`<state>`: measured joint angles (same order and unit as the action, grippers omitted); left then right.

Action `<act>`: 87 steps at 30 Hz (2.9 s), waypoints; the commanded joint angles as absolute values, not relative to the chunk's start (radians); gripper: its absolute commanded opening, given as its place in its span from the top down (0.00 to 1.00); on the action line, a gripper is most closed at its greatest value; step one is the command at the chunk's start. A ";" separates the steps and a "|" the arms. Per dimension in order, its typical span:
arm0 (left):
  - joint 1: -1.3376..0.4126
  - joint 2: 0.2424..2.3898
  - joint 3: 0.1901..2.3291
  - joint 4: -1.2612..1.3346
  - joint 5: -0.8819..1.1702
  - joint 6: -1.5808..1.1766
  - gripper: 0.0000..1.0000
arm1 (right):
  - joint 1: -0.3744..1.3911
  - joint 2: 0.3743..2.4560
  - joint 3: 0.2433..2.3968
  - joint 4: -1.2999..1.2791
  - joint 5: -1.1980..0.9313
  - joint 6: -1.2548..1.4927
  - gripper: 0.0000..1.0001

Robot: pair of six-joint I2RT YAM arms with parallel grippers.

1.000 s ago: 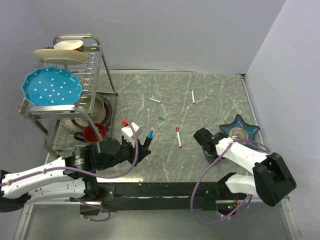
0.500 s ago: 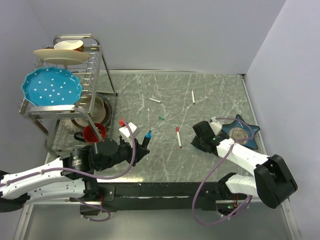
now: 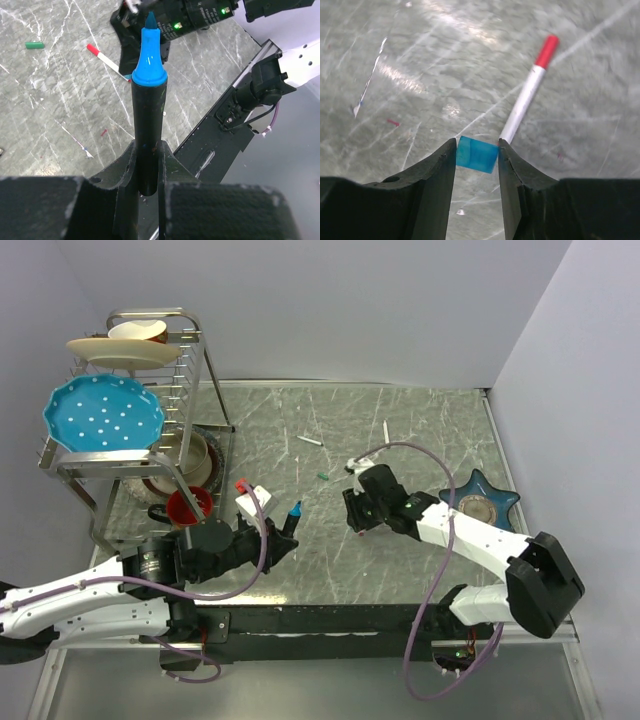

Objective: Insert the pens into the pen caps

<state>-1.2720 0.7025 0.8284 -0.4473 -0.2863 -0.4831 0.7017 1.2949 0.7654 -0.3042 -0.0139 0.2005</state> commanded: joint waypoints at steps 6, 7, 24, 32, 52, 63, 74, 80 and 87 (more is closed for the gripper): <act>-1.288 0.629 0.824 -0.407 -0.247 -0.460 0.99 | 0.791 1.399 0.877 -0.425 -0.041 -0.196 0.54; -1.292 0.623 0.819 -0.403 -0.247 -0.460 0.99 | 0.807 1.396 0.867 -0.426 -0.022 -0.216 0.53; -1.299 0.594 0.819 -0.388 -0.249 -0.454 0.99 | 0.934 1.405 0.732 -0.344 -0.034 -0.454 0.44; -1.301 0.575 0.815 -0.383 -0.238 -0.457 0.99 | 0.949 1.243 0.720 -0.280 -0.018 -0.327 0.39; -1.316 0.574 0.815 -0.380 -0.239 -0.451 0.99 | 0.937 1.422 0.857 -0.460 0.003 -0.267 0.36; -1.318 0.572 0.815 -0.387 -0.258 -0.454 0.99 | 0.917 1.508 0.870 -0.485 -0.049 -0.296 0.37; -1.319 0.565 0.813 -0.387 -0.258 -0.453 0.99 | 0.900 1.572 0.841 -0.448 -0.055 -0.295 0.41; -1.321 0.557 0.813 -0.387 -0.261 -0.454 0.99 | 0.891 1.611 0.844 -0.446 -0.058 -0.291 0.48; -1.325 0.557 0.813 -0.379 -0.267 -0.449 0.99 | 0.891 1.618 0.851 -0.460 -0.038 -0.276 0.60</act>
